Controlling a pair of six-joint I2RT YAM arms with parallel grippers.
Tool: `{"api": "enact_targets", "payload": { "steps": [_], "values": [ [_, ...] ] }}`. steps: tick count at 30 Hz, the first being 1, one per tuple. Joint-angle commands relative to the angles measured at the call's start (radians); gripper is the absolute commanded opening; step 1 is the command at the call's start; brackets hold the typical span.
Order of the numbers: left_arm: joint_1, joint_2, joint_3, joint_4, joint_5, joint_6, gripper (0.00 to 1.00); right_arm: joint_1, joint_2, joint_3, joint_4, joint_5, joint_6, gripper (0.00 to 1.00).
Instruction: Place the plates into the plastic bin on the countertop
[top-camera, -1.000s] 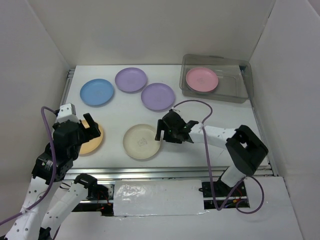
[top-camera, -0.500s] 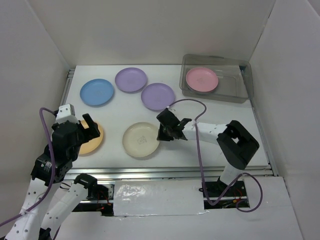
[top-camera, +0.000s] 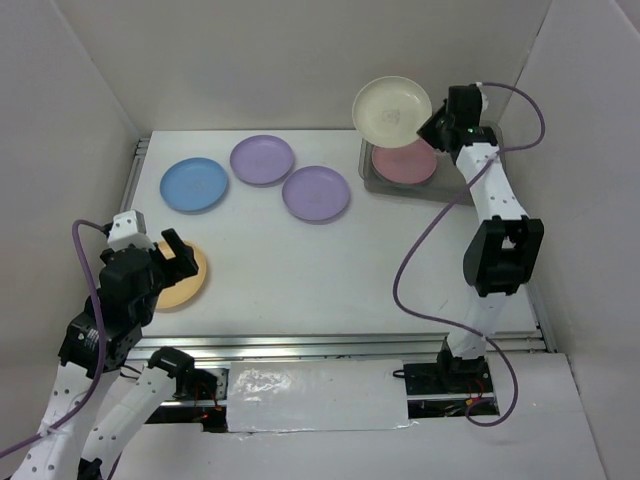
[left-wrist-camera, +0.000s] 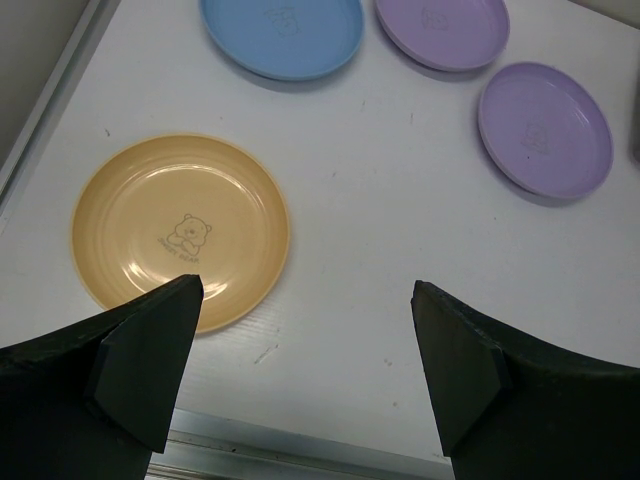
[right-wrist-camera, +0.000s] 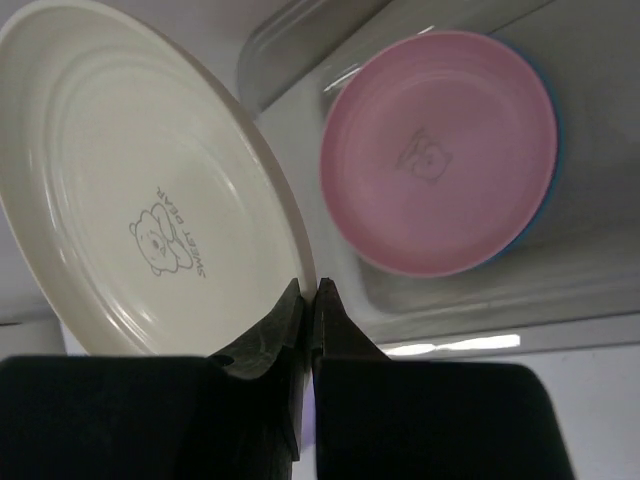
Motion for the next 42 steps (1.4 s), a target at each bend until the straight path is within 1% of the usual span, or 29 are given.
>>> {"api": "enact_targets", "payload": {
  "steps": [1, 3, 4, 9, 11, 16, 18, 19, 20, 22, 23, 24, 26, 27, 28, 30, 31, 32, 33, 34, 35, 36, 37, 39, 40, 41, 42],
  "values": [
    [-0.006, -0.014, 0.002, 0.028, -0.015, -0.002, 0.99, -0.067, 0.172, 0.161, -0.167, -0.097, -0.053, 0.0],
    [-0.004, -0.014, 0.002, 0.029, -0.015, -0.002, 0.99, -0.101, 0.22, 0.202, -0.176, -0.112, -0.047, 0.0],
    [-0.004, -0.014, 0.002, 0.028, -0.013, -0.002, 0.99, -0.13, 0.254, 0.214, -0.162, -0.145, -0.045, 0.0],
    [-0.006, -0.014, 0.0, 0.031, -0.005, 0.001, 0.99, -0.189, 0.314, 0.208, -0.107, -0.209, -0.03, 0.0],
    [-0.004, -0.014, -0.001, 0.033, -0.004, 0.002, 0.99, -0.202, 0.331, 0.228, -0.11, -0.222, -0.027, 0.0],
    [-0.006, -0.008, -0.001, 0.036, 0.002, 0.007, 0.99, -0.201, 0.403, 0.349, -0.159, -0.232, -0.042, 0.0],
    [-0.006, -0.007, -0.001, 0.036, 0.002, 0.007, 0.99, -0.203, 0.432, 0.39, -0.179, -0.248, -0.041, 0.03],
    [-0.006, -0.007, -0.001, 0.036, 0.001, 0.005, 0.99, -0.203, 0.435, 0.395, -0.181, -0.252, -0.035, 0.08],
    [-0.004, -0.007, -0.001, 0.036, 0.001, 0.005, 0.99, -0.203, 0.438, 0.391, -0.181, -0.252, -0.034, 0.21],
    [-0.006, -0.007, -0.001, 0.036, 0.001, 0.005, 0.99, -0.196, 0.435, 0.38, -0.171, -0.249, -0.034, 0.28],
    [-0.004, -0.005, -0.001, 0.036, -0.001, 0.005, 0.99, -0.195, 0.432, 0.375, -0.171, -0.246, -0.033, 0.44],
    [-0.006, -0.005, -0.001, 0.036, 0.001, 0.005, 0.99, -0.195, 0.423, 0.365, -0.17, -0.241, -0.03, 0.49],
    [-0.004, -0.004, -0.001, 0.036, 0.001, 0.005, 0.99, -0.193, 0.414, 0.348, -0.167, -0.232, -0.024, 0.73],
    [-0.004, -0.002, -0.001, 0.036, 0.002, 0.007, 0.99, -0.193, 0.402, 0.349, -0.17, -0.232, -0.022, 0.79],
    [-0.004, -0.002, -0.001, 0.039, 0.005, 0.007, 0.99, -0.192, 0.391, 0.349, -0.171, -0.233, -0.022, 0.82],
    [-0.004, 0.001, -0.001, 0.037, 0.005, 0.009, 0.99, -0.184, 0.324, 0.332, -0.162, -0.226, -0.027, 0.85],
    [-0.004, 0.003, -0.001, 0.037, 0.008, 0.01, 0.99, -0.161, 0.24, 0.291, -0.135, -0.201, -0.047, 0.98],
    [-0.006, 0.004, -0.001, 0.037, 0.01, 0.01, 0.99, -0.141, 0.193, 0.265, -0.118, -0.177, -0.06, 1.0],
    [-0.006, 0.006, -0.001, 0.039, 0.01, 0.01, 0.99, -0.115, 0.146, 0.236, -0.106, -0.154, -0.095, 1.0],
    [-0.006, 0.004, 0.0, 0.037, 0.011, 0.01, 0.99, -0.062, 0.103, 0.187, -0.101, -0.087, -0.111, 1.0],
    [-0.004, 0.006, -0.001, 0.037, 0.008, 0.01, 0.99, -0.034, 0.03, 0.162, -0.107, -0.05, -0.117, 1.0],
    [-0.006, 0.006, -0.001, 0.037, 0.008, 0.01, 0.99, 0.004, -0.003, 0.133, -0.112, -0.026, -0.119, 1.0],
    [-0.006, 0.006, 0.0, 0.037, 0.005, 0.009, 0.99, 0.062, -0.055, 0.068, -0.116, -0.026, -0.117, 1.0],
    [-0.004, 0.004, 0.0, 0.036, 0.001, 0.005, 0.99, 0.13, -0.103, -0.014, -0.112, -0.02, -0.107, 1.0],
    [-0.004, 0.007, 0.0, 0.036, -0.002, 0.005, 0.99, 0.214, -0.159, -0.119, -0.065, 0.062, -0.099, 1.0],
    [-0.004, 0.012, 0.002, 0.034, -0.001, 0.005, 0.99, 0.251, -0.184, -0.17, -0.043, 0.095, -0.096, 1.0],
    [-0.004, 0.016, 0.002, 0.034, -0.001, 0.005, 0.99, 0.288, -0.201, -0.216, -0.03, 0.138, -0.056, 1.0]
  ]
}}
